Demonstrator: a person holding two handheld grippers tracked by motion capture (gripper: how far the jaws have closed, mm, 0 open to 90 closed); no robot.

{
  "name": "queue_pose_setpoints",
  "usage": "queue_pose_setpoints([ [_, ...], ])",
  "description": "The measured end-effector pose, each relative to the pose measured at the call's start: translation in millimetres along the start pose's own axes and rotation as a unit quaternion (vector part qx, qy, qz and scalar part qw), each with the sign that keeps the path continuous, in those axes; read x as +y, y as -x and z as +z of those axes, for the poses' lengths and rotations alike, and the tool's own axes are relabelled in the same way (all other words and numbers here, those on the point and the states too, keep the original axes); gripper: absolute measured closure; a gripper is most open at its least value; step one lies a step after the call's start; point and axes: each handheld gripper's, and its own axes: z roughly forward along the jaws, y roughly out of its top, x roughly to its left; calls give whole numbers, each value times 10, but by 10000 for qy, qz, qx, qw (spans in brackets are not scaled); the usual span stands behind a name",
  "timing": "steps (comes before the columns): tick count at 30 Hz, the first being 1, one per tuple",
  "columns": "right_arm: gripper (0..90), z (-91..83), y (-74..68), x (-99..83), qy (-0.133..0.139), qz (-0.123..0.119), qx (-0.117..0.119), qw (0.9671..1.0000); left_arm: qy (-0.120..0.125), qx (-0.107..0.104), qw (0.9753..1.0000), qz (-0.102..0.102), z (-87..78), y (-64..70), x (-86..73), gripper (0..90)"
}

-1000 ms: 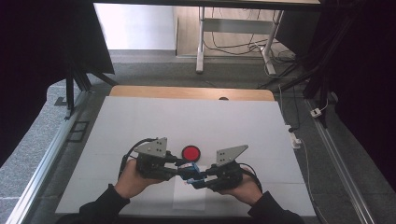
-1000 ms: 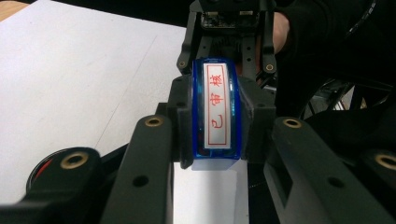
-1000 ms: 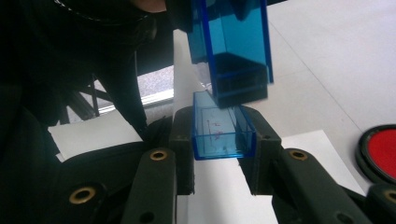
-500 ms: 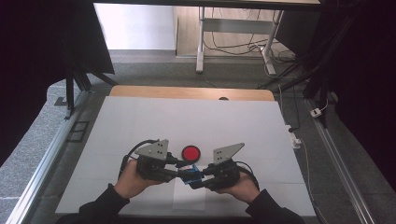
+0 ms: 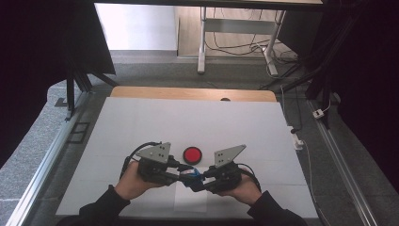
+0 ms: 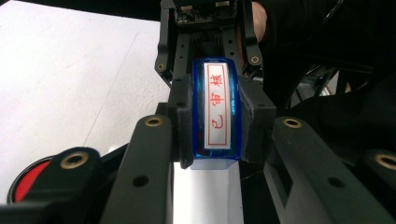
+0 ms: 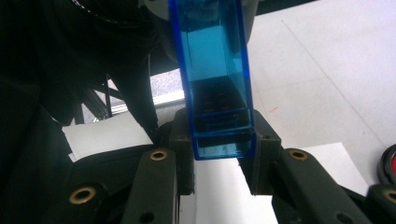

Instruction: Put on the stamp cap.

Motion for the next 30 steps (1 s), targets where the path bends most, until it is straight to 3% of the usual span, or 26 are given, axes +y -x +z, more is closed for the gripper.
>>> queue_pose_setpoints([
  [8,692,-13,-35,20,45,-286,-43,9996,219,-210,9994,-152,-10,-42,-36,699],
  [17,694,-31,-57,35,85,-388,-61,9992,418,-307,9984,-236,-8,-57,-65,698],
  [30,684,-12,-51,15,109,-303,-101,9994,274,-223,9991,-217,-5,-52,-42,698],
])
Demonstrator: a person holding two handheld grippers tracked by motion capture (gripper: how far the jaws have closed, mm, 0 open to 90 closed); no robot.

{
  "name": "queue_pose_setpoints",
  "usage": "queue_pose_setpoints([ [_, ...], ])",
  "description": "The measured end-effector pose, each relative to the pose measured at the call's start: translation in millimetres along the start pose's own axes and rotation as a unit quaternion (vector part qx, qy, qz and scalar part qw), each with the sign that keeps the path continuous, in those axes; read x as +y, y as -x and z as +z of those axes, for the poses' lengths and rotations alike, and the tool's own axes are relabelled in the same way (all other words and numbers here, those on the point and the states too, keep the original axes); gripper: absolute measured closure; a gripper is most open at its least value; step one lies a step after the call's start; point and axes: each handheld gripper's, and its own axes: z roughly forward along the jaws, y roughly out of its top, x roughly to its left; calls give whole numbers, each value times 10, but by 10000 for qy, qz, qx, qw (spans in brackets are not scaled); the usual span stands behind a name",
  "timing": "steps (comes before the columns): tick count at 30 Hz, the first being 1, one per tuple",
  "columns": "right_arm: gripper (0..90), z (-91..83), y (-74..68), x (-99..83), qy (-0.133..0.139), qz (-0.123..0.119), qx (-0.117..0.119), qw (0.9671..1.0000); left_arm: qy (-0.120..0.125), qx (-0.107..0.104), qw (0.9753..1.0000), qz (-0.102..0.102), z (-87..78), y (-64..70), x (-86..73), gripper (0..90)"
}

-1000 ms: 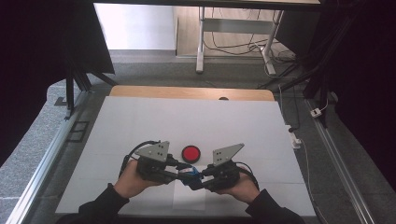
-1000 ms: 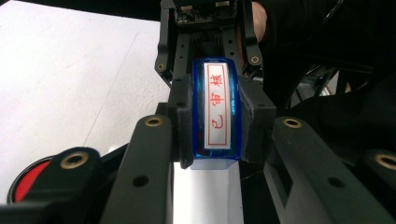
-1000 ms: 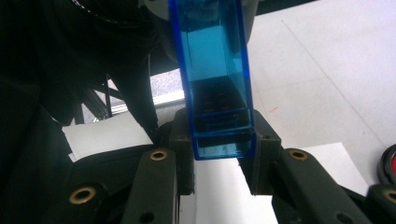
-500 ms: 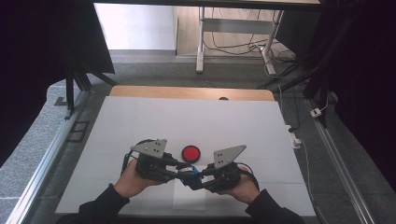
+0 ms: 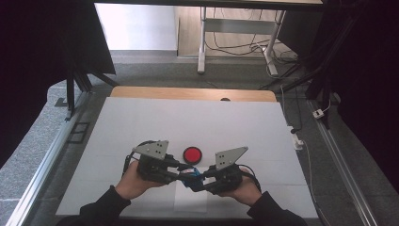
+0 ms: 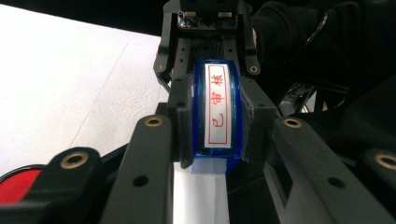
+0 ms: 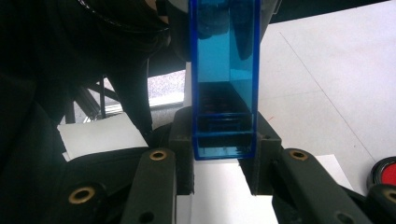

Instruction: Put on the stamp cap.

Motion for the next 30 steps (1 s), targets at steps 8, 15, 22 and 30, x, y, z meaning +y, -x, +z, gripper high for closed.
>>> queue_pose_setpoints([
  [8,638,12,-3,-2,-7,8,-136,9999,-51,64,10000,-3,-9,4,13,699],
  [15,606,7,-4,-6,-9,54,-182,9998,-40,167,9999,-1,-30,11,20,699],
  [22,568,3,5,-30,-68,95,-287,9995,-62,295,9995,26,-59,20,32,699],
  [30,533,-16,-4,-31,-74,99,-449,9989,-71,413,9991,27,-96,27,43,698],
])
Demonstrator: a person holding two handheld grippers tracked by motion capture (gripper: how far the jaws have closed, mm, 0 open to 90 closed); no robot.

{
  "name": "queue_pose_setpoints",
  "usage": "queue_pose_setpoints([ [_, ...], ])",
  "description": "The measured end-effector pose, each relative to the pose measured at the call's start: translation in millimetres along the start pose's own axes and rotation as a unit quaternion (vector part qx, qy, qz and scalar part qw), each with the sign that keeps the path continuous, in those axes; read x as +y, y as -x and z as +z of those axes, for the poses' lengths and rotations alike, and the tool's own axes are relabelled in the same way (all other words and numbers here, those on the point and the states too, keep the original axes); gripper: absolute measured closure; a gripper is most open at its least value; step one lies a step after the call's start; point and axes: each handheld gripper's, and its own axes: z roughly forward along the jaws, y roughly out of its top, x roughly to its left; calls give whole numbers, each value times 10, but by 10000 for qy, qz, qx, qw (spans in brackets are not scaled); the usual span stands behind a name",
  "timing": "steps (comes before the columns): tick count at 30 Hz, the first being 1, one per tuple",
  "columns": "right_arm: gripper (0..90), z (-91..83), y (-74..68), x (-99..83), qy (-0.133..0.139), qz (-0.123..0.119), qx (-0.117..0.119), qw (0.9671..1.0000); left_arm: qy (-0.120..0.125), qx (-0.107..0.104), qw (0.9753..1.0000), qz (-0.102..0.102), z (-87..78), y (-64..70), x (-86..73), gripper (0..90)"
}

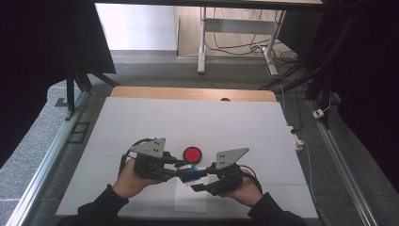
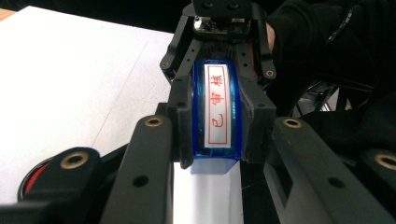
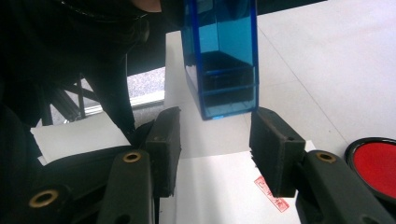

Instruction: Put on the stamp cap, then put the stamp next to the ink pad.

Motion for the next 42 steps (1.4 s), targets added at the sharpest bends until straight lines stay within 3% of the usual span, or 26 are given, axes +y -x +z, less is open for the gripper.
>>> queue_pose_setpoints([
  [17,459,-82,-27,-21,-65,81,-450,9989,-87,435,9990,-65,-138,-13,-37,698],
  [34,388,-165,-99,-30,-137,123,-857,9962,-144,815,9962,-260,-276,-41,-113,698],
  [42,331,-214,-137,-21,-102,179,-1049,9943,-234,1042,9936,-356,-332,-60,-156,698],
])
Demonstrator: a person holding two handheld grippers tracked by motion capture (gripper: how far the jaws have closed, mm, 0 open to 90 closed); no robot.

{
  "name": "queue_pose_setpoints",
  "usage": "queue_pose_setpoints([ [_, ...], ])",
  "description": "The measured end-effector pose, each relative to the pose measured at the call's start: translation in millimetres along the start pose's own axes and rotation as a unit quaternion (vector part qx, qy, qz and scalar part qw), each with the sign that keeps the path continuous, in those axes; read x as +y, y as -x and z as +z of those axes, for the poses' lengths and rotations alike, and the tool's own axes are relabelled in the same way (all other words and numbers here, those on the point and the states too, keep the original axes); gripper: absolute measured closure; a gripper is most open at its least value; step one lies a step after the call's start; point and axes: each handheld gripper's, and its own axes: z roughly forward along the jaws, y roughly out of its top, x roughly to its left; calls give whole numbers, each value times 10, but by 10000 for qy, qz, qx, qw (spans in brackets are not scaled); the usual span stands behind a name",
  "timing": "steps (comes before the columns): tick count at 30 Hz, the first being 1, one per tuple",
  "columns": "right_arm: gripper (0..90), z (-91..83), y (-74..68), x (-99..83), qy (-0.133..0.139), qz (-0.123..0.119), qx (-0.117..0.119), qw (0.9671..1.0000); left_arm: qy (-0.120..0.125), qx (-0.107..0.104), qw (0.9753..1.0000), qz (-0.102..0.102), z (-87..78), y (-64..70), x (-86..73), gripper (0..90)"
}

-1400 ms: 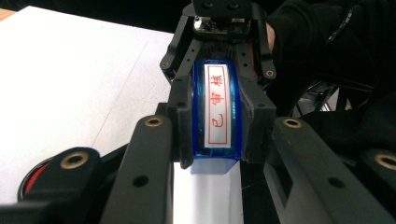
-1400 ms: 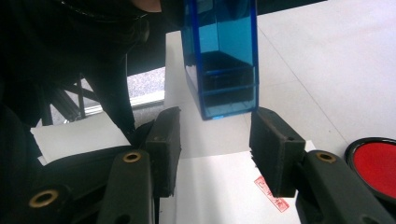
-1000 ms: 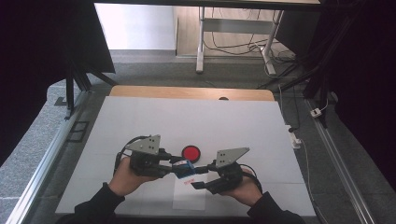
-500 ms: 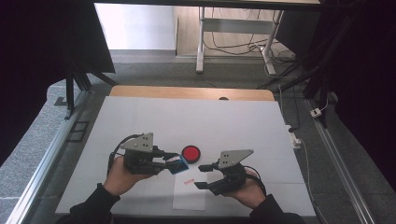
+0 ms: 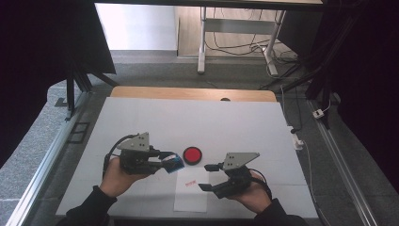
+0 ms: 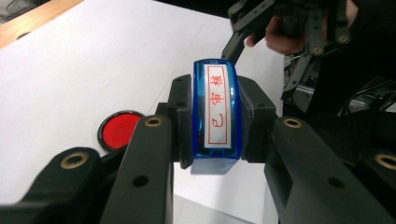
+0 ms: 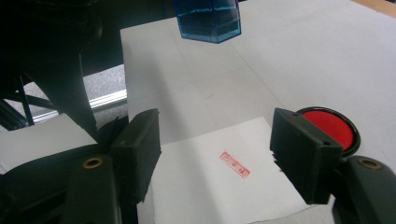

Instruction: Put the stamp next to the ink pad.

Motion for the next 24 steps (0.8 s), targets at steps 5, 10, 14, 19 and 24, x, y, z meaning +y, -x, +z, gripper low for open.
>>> queue_pose_setpoints([
  [5,294,-31,-14,-5,-33,-11,-147,9999,-74,165,9998,-106,-35,-30,-40,698],
  [10,246,-63,-38,-25,-87,14,-334,9994,-143,316,9992,-187,-67,-52,-83,698],
  [14,193,-108,-44,-40,-109,122,-522,9985,-207,408,9986,-248,-82,-72,-125,697],
  [19,116,-177,-38,-75,-158,388,-868,9953,-238,507,9979,-327,-115,-96,-174,697],
  [24,46,-293,-40,-154,-212,568,-1130,9917,-242,597,9969,-459,-147,-121,-222,697],
])
